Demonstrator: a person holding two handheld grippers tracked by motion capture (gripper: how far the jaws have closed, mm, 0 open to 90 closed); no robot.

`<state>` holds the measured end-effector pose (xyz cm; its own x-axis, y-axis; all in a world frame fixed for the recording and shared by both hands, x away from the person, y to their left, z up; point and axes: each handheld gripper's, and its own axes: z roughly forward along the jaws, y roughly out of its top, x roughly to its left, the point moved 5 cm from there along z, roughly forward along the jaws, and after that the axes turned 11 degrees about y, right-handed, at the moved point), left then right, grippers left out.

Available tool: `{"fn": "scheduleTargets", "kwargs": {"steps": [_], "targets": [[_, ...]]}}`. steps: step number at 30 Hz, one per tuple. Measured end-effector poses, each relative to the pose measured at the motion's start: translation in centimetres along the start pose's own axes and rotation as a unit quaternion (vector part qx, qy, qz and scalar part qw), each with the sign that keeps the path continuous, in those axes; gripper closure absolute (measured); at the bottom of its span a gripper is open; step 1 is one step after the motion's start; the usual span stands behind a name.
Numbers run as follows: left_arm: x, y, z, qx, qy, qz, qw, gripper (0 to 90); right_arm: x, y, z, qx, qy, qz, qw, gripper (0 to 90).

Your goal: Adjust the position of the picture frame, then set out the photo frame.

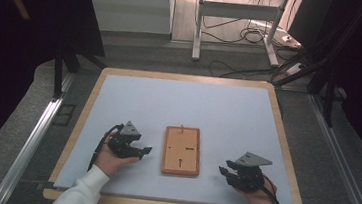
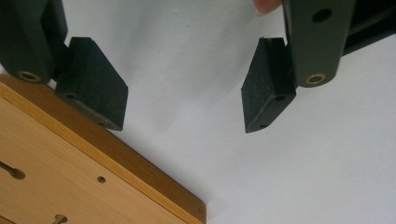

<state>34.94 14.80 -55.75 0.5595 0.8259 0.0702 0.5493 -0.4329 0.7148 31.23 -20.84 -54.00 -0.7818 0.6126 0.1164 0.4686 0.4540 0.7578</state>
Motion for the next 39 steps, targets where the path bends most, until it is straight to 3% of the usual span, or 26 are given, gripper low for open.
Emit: {"fn": "scheduleTargets", "kwargs": {"steps": [4,9,18,31,39], "targets": [[0.1,0.1,0.0,-0.002,-0.001,0.005,1.0,31.7,-0.1,-0.4,-0.3,-0.011,-0.014,0.0,0.9998,33.2],[0.1,0.1,0.1,-0.002,-0.002,0.006,1.0,31.7,-0.2,-0.5,-0.6,-0.012,-0.018,-0.002,0.9998,25.1],[-0.1,0.2,0.1,-0.009,-0.002,0.013,0.9999,31.3,0.1,-0.1,-0.4,-0.015,-0.013,-0.013,0.9997,23.1],[-0.8,3.0,0.0,-0.038,-0.024,0.011,0.9989,30.3,0.7,-0.7,-0.6,-0.017,0.0,-0.032,0.9993,22.4],[-0.8,3.8,0.8,-0.033,-0.033,0.019,0.9987,29.6,1.0,-0.8,-0.7,-0.02,-0.008,-0.031,0.9993,22.2]]}}
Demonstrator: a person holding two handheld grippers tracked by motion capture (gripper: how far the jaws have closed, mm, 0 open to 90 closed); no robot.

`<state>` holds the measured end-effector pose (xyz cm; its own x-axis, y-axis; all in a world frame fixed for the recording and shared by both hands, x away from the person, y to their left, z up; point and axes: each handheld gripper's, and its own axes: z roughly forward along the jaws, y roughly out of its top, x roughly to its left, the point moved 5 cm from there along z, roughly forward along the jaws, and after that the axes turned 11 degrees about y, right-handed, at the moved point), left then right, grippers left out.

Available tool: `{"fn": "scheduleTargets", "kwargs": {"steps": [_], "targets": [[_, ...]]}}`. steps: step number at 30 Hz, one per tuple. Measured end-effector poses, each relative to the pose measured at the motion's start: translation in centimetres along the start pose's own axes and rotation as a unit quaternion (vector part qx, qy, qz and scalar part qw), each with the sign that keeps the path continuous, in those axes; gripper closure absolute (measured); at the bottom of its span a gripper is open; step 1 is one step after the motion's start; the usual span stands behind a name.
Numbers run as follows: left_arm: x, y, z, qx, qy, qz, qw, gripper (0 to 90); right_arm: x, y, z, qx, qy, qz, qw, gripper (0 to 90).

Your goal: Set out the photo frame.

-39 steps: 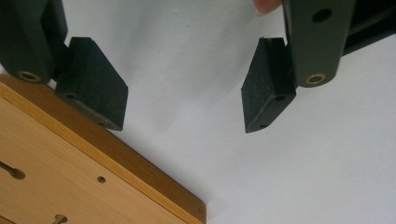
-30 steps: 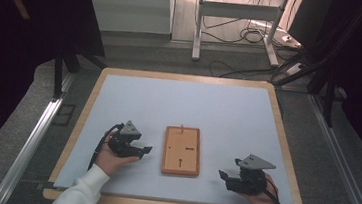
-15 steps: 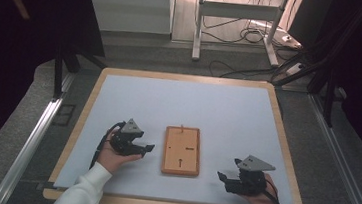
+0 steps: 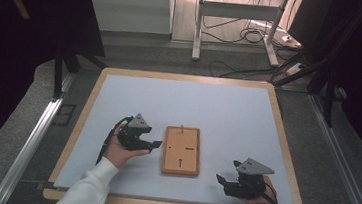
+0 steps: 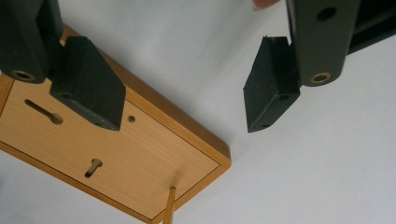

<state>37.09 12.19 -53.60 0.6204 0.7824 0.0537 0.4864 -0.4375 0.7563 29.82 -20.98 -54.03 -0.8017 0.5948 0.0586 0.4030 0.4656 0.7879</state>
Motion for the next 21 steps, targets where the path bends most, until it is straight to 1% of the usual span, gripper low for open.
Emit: {"fn": "scheduleTargets", "kwargs": {"steps": [5,9,14,16,18,21], "targets": [[0.3,0.7,0.6,0.001,0.0,0.002,1.0,28.4,0.1,0.0,0.3,-0.002,-0.002,0.002,1.0,22.1],[0.3,1.4,1.2,-0.001,-0.009,0.001,1.0,27.5,0.2,0.1,0.4,-0.002,-0.001,-0.002,1.0,22.0],[-0.2,2.3,1.9,-0.007,-0.019,0.013,0.9997,28.5,0.1,0.0,0.2,-0.004,-0.003,-0.001,1.0,22.0],[-0.3,2.8,2.2,-0.012,-0.021,0.014,0.9996,30.0,0.0,0.1,0.1,-0.005,-0.003,0.0,1.0,22.1],[-0.5,3.2,2.6,-0.012,-0.022,0.019,0.9995,31.8,0.0,0.1,0.1,-0.006,-0.003,0.0,1.0,22.0],[-0.9,3.8,3.3,-0.008,-0.024,0.031,0.9992,34.9,0.1,0.1,0.2,-0.006,-0.002,0.0,1.0,22.0]]}}
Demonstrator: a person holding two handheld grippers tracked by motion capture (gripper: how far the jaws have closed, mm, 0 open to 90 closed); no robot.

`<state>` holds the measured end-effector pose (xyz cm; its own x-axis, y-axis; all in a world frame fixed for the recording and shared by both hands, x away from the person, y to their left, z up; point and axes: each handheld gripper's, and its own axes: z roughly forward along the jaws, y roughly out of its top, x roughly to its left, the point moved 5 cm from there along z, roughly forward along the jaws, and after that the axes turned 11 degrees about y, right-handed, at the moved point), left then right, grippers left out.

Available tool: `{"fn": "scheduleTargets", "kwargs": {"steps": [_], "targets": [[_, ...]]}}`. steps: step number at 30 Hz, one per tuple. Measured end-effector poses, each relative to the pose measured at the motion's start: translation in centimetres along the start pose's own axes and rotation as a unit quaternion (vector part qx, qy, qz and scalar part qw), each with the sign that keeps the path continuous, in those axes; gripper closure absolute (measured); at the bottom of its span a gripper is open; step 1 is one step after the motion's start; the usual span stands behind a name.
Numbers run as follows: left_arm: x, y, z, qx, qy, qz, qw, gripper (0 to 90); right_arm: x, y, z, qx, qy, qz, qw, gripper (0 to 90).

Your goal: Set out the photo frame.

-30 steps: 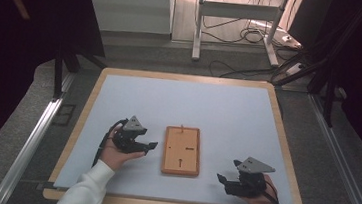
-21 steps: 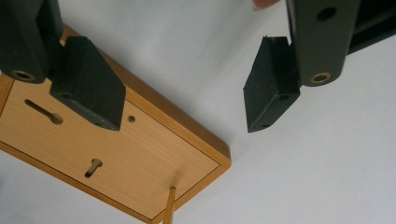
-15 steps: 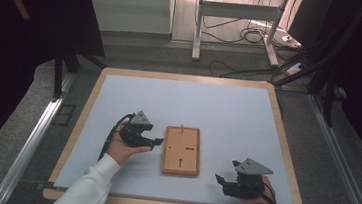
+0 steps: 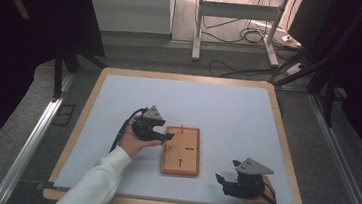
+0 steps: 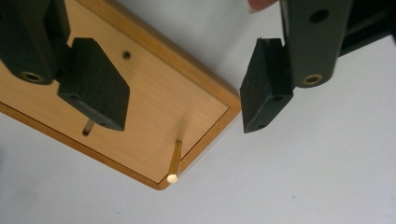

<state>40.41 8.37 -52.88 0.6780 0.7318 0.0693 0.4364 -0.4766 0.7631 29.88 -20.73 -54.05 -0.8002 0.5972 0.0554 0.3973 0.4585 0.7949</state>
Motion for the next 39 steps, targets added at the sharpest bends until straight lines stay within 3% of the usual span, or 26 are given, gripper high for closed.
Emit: {"fn": "scheduleTargets", "kwargs": {"steps": [16,23,31,34,35,39], "targets": [[-0.4,1.4,2.6,0.0,-0.021,0.0,0.9998,43.8,0.2,0.0,0.3,0.002,0.002,-0.005,1.0,21.8],[-0.5,1.6,4.1,0.005,-0.03,0.006,0.9995,54.6,0.2,0.0,0.4,0.003,0.003,-0.004,1.0,21.8],[-0.7,1.6,4.7,0.003,-0.034,0.005,0.9994,62.4,0.3,0.0,0.5,0.004,0.004,-0.007,1.0,21.8],[-0.6,1.7,4.8,0.007,-0.034,0.014,0.9993,66.4,0.5,0.1,0.6,0.004,0.005,-0.007,1.0,21.8],[-0.8,1.8,4.9,0.003,-0.036,0.007,0.9993,67.0,0.5,0.1,0.6,0.004,0.006,-0.008,0.9999,21.8],[-1.1,2.1,5.1,0.002,-0.037,0.016,0.9992,72.2,0.6,0.1,0.7,0.005,0.007,-0.009,0.9999,21.8]]}}
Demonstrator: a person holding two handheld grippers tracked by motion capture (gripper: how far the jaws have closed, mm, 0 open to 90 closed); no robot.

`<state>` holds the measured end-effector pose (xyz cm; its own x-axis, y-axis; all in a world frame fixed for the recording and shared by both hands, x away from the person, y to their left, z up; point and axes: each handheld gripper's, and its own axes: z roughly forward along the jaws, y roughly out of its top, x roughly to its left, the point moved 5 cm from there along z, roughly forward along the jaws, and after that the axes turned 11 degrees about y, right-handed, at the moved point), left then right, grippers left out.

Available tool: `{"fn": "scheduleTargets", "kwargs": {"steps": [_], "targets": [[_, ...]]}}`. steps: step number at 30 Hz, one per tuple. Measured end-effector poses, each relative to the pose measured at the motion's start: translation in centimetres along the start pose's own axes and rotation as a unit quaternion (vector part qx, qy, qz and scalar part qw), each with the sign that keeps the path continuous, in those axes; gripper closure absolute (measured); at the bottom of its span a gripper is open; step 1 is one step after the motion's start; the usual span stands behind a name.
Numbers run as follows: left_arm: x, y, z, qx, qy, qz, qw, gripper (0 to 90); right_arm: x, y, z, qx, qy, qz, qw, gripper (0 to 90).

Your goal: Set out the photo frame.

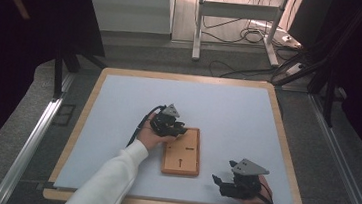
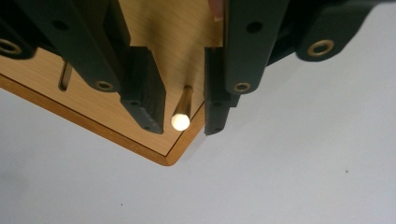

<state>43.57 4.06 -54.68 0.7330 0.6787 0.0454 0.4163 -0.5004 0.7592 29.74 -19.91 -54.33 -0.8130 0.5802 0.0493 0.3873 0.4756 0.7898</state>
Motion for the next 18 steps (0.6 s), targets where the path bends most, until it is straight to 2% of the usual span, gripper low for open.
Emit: {"fn": "scheduleTargets", "kwargs": {"steps": [6,7,13,18], "targets": [[0.06,0.03,0.28,0.002,0.004,0.006,1.0,80.6,-0.06,-0.04,0.08,0.0,0.001,0.001,1.0,21.8],[0.04,0.05,0.33,-0.002,0.003,-0.003,1.0,82.5,-0.05,-0.02,0.08,0.0,0.001,0.0,1.0,21.8],[0.21,0.02,0.3,0.002,-0.005,-0.004,1.0,83.9,0.28,0.15,0.14,0.0,0.002,-0.006,1.0,21.7],[0.5,0.02,0.36,0.006,-0.022,-0.014,0.9996,84.1,0.65,0.34,0.26,-0.001,0.002,-0.018,0.9998,21.5]]}}
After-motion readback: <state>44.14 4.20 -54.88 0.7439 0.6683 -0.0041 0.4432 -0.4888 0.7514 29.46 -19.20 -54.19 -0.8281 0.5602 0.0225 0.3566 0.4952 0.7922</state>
